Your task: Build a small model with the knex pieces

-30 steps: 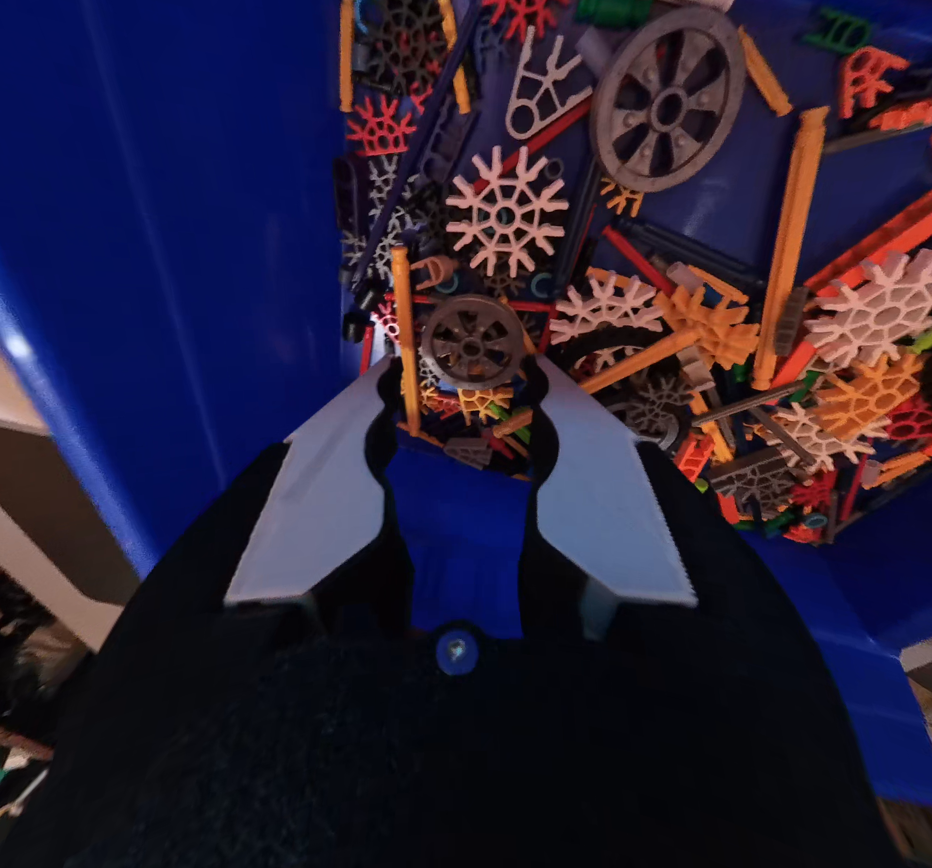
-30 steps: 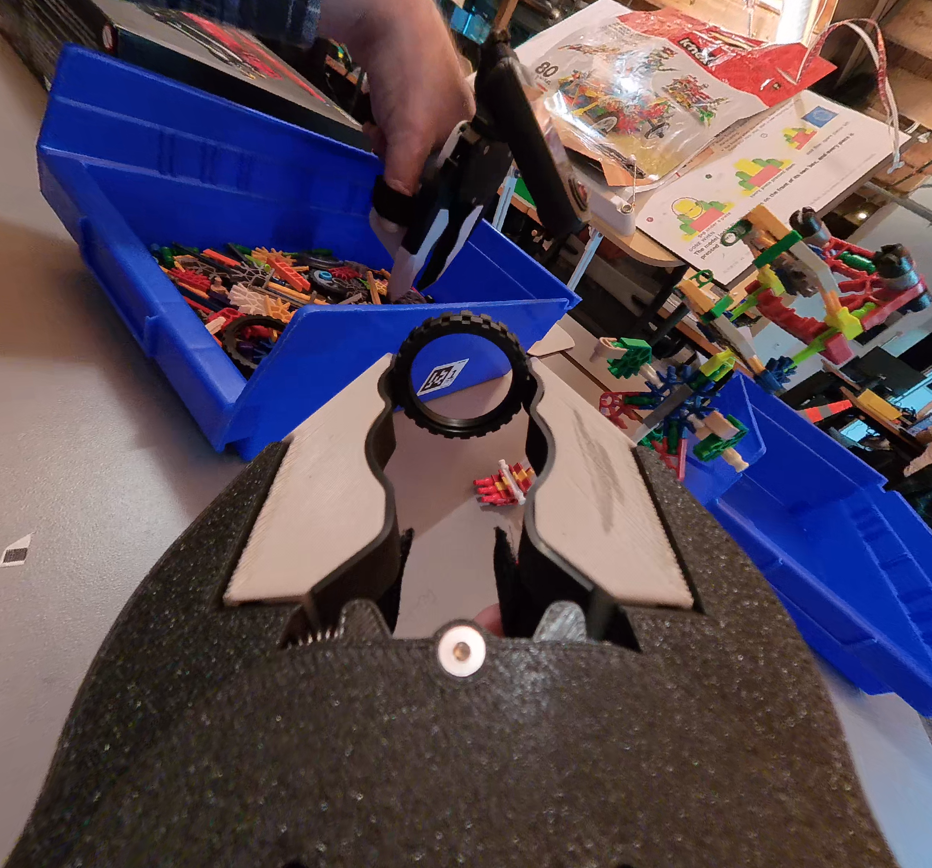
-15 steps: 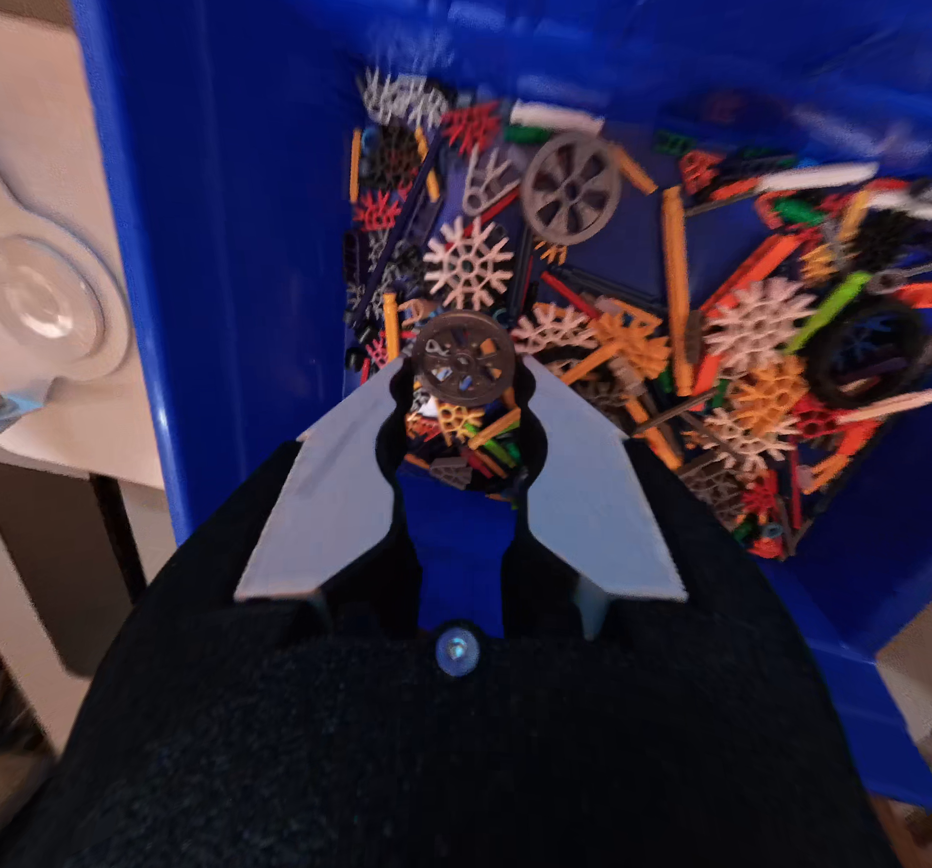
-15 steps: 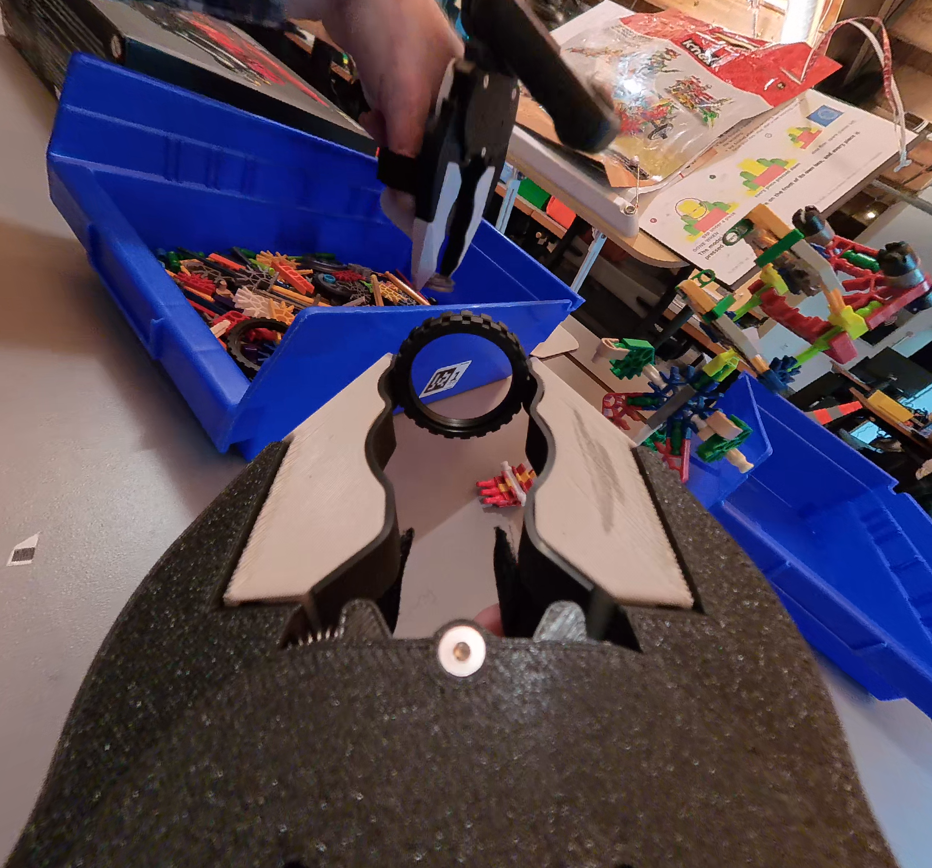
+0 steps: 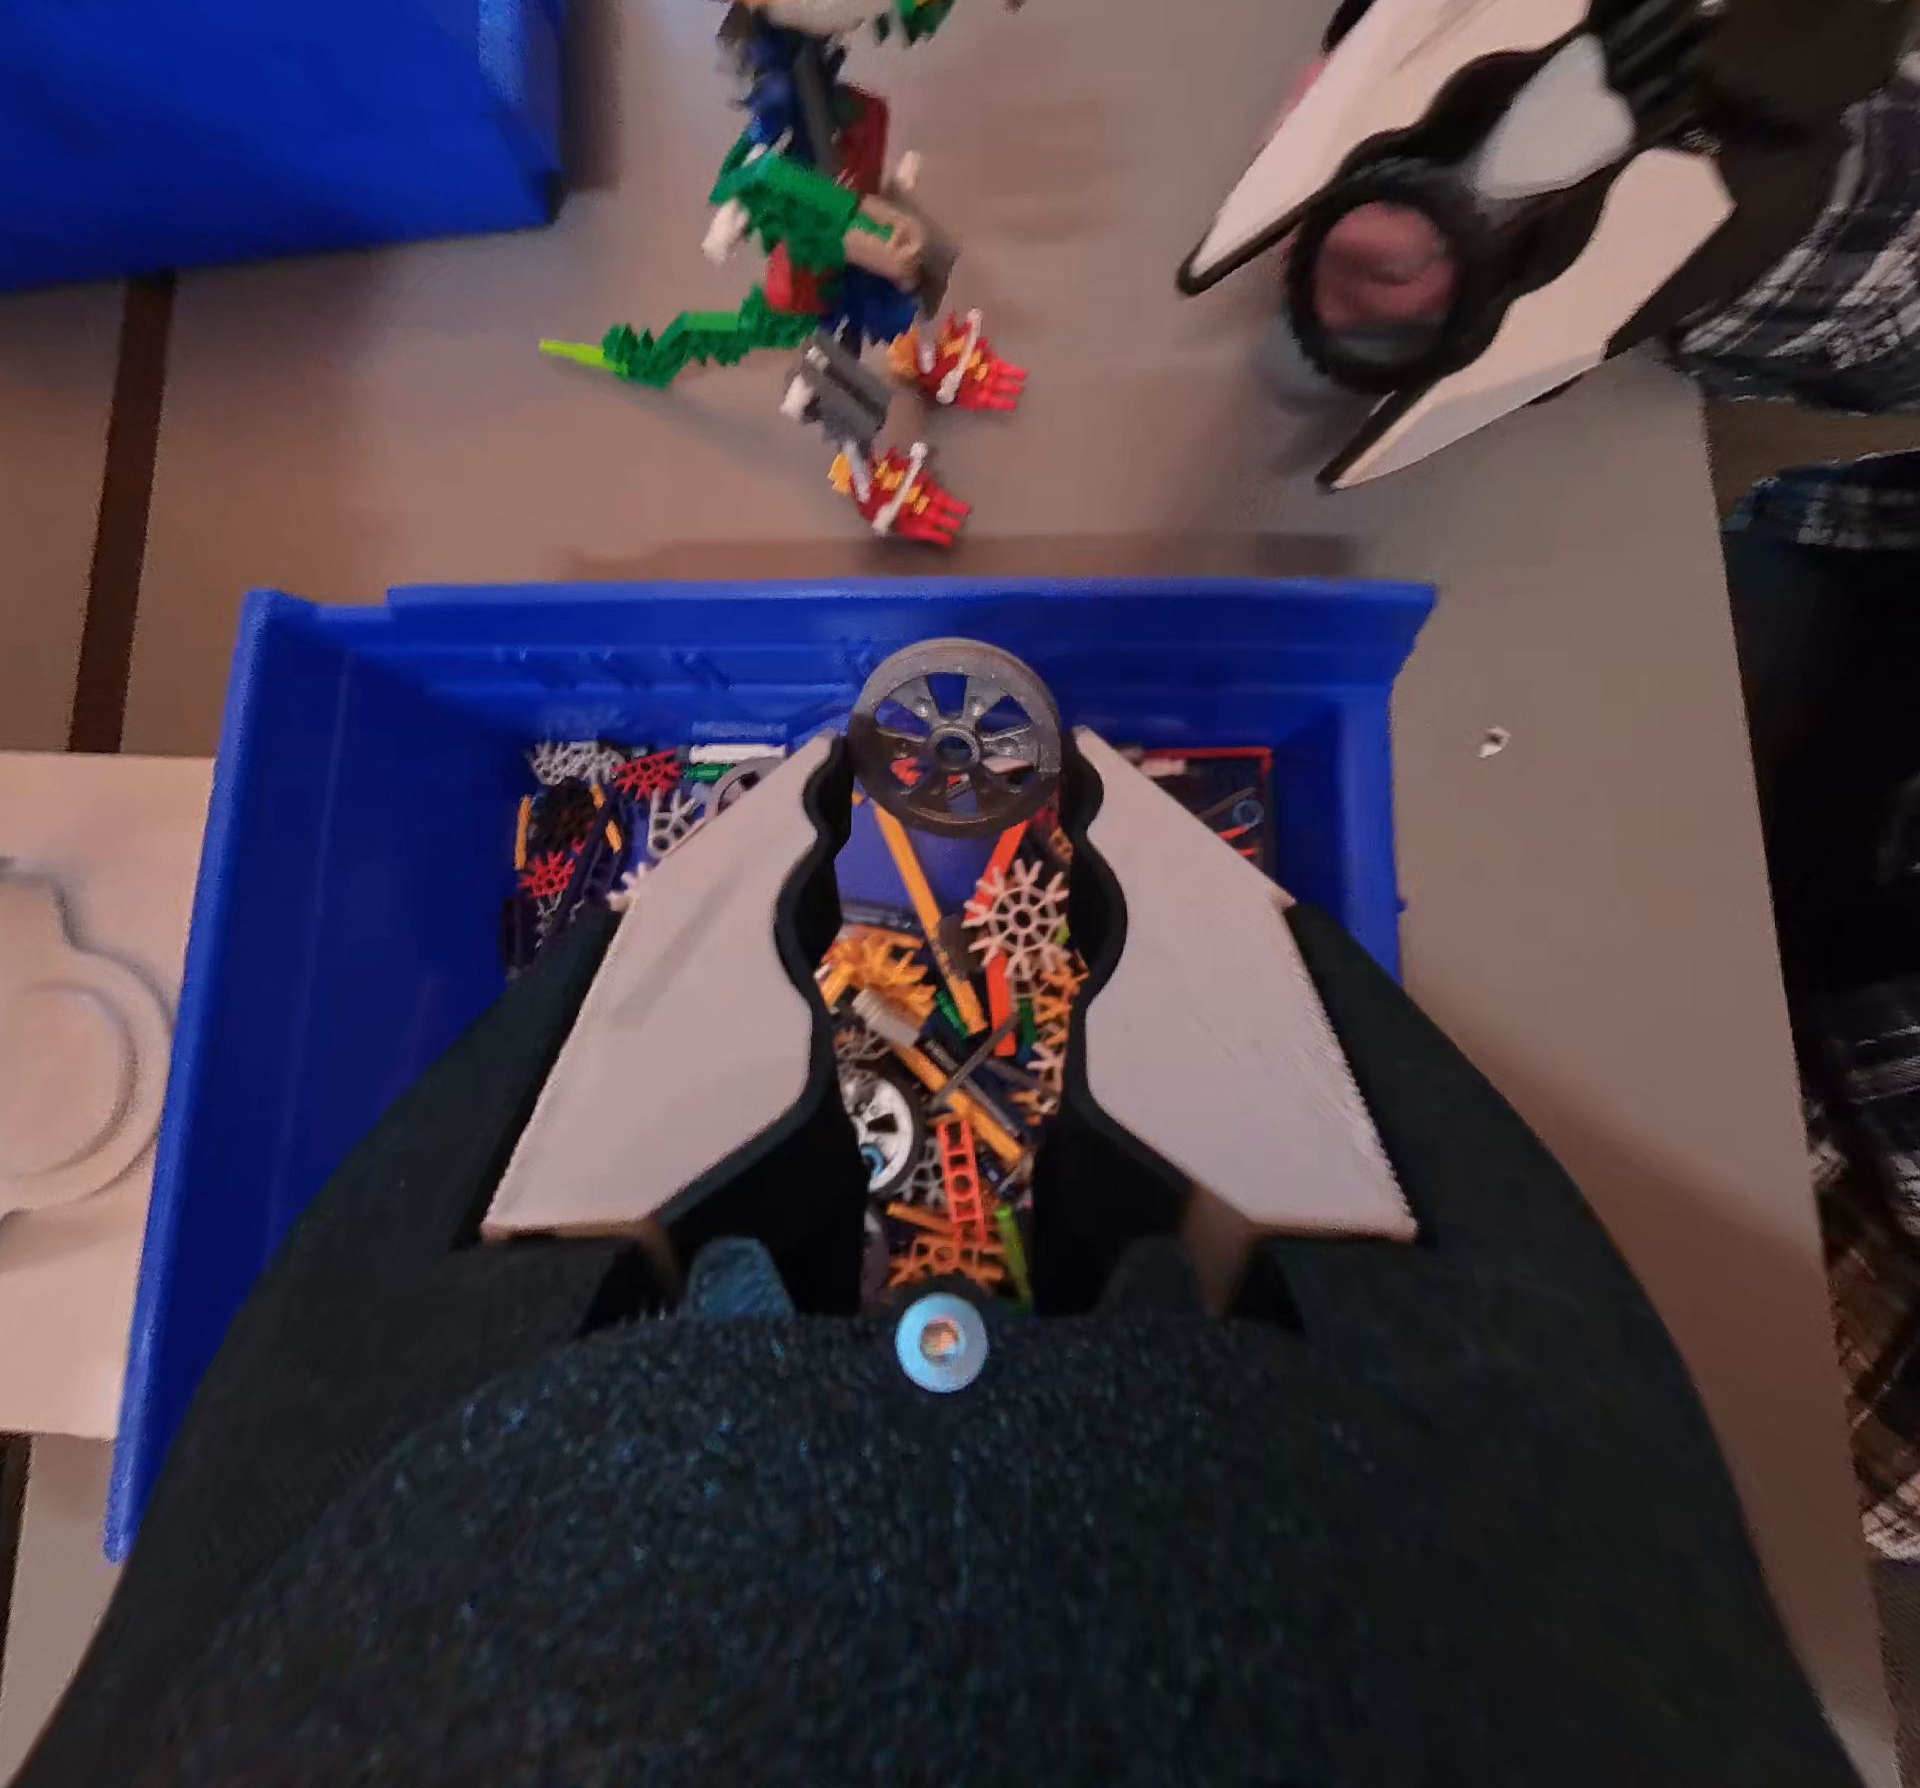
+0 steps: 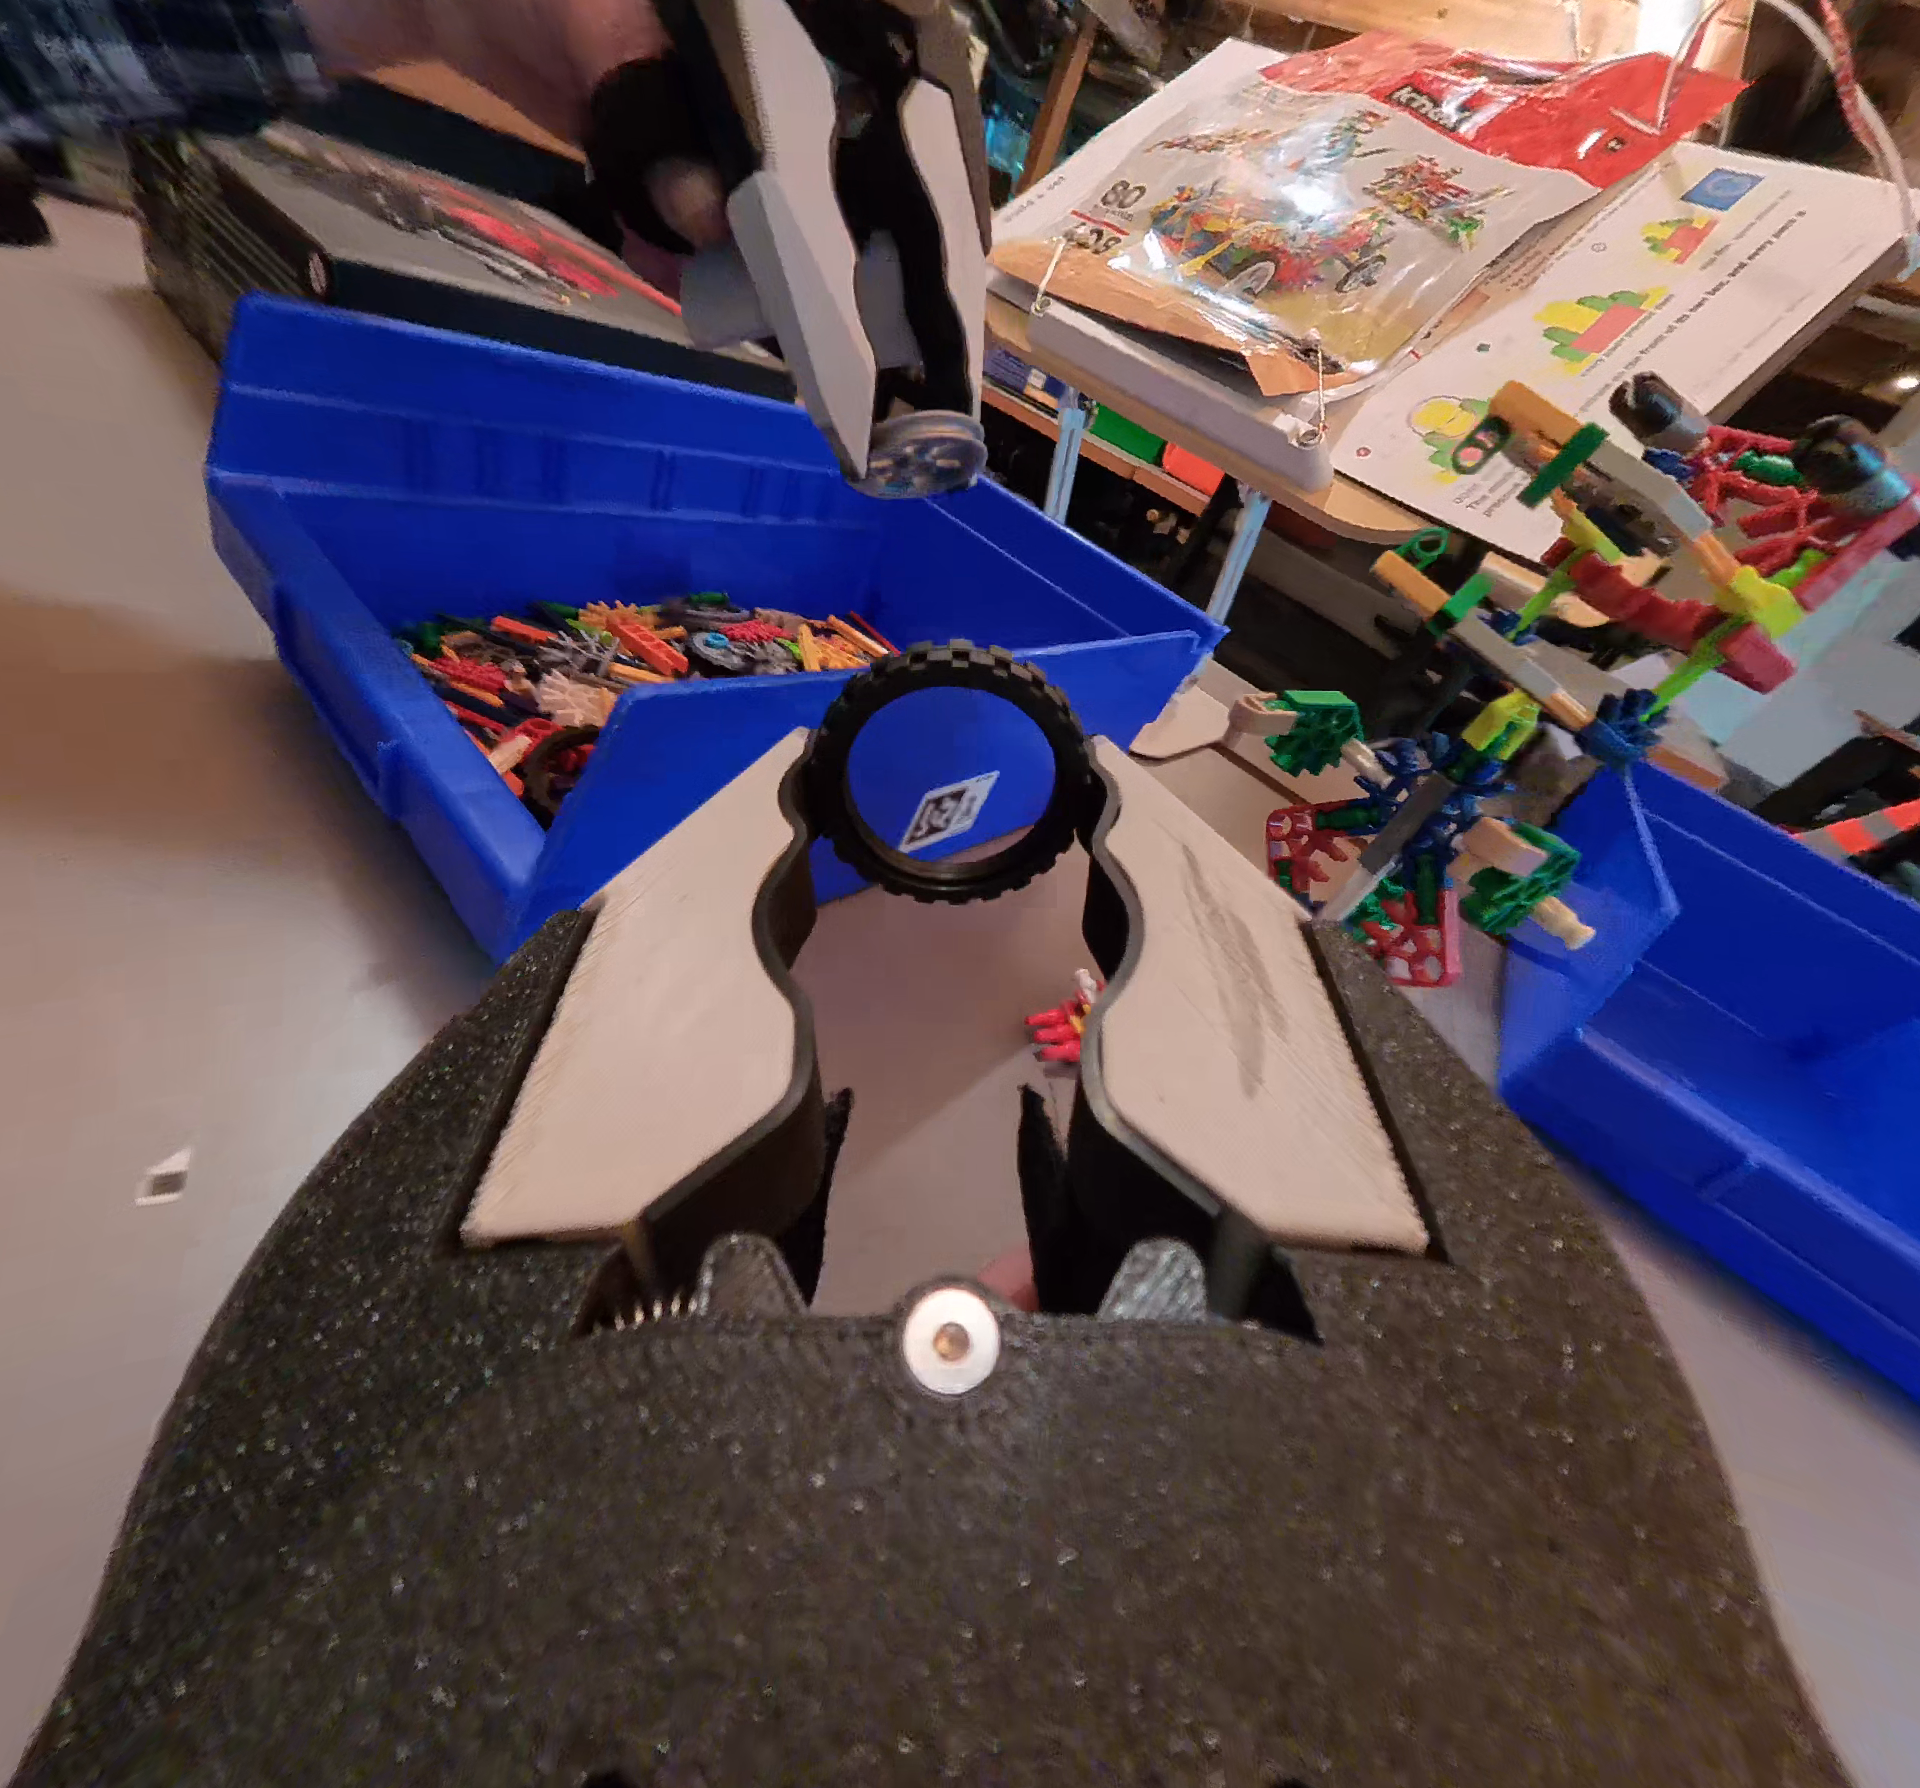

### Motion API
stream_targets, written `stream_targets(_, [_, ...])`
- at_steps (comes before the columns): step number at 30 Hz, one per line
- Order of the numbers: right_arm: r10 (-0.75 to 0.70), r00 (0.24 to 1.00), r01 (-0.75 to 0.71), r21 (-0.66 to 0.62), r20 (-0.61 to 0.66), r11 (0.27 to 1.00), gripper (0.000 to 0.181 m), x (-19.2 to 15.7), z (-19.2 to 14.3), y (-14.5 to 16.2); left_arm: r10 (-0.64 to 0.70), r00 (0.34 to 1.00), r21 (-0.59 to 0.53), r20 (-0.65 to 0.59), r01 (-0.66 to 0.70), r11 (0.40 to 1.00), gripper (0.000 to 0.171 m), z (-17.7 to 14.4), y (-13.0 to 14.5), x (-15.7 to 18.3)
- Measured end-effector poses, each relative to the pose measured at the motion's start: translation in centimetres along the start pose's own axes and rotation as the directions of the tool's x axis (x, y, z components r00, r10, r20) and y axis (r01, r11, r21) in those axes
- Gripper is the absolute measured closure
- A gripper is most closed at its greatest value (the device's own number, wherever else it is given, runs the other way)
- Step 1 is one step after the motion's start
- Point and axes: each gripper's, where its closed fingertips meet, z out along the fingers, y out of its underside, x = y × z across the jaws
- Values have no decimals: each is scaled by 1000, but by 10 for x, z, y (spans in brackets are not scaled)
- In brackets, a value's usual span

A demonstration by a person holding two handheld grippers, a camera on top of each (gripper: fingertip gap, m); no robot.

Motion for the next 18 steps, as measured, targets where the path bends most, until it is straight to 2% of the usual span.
stream_targets(5, [109,992,-113,62,57,992,134,-6,-5,-13,55,997,141,-58,-46,989,134,3,-32,51])
stream_targets(9, [91,995,-91,15,31,996,134,-8,-23,-15,128,991,144,-46,-121,982,134,14,-41,84])
stream_targets(11, [76,997,-73,-129,21,989,133,-9,-34,3,186,982,99,-18,-183,978,133,20,-40,93])
stream_targets(13, [24,998,-7,-309,54,951,133,-15,-47,26,224,975,63,1,-224,973,134,25,-39,100])
stream_targets(16, [18,975,105,-529,223,842,133,-41,-69,62,233,972,60,-32,-231,971,134,33,-42,114])
stream_targets(18, [43,946,167,-597,321,785,132,-57,-77,76,247,968,54,-44,-245,968,134,40,-42,124])
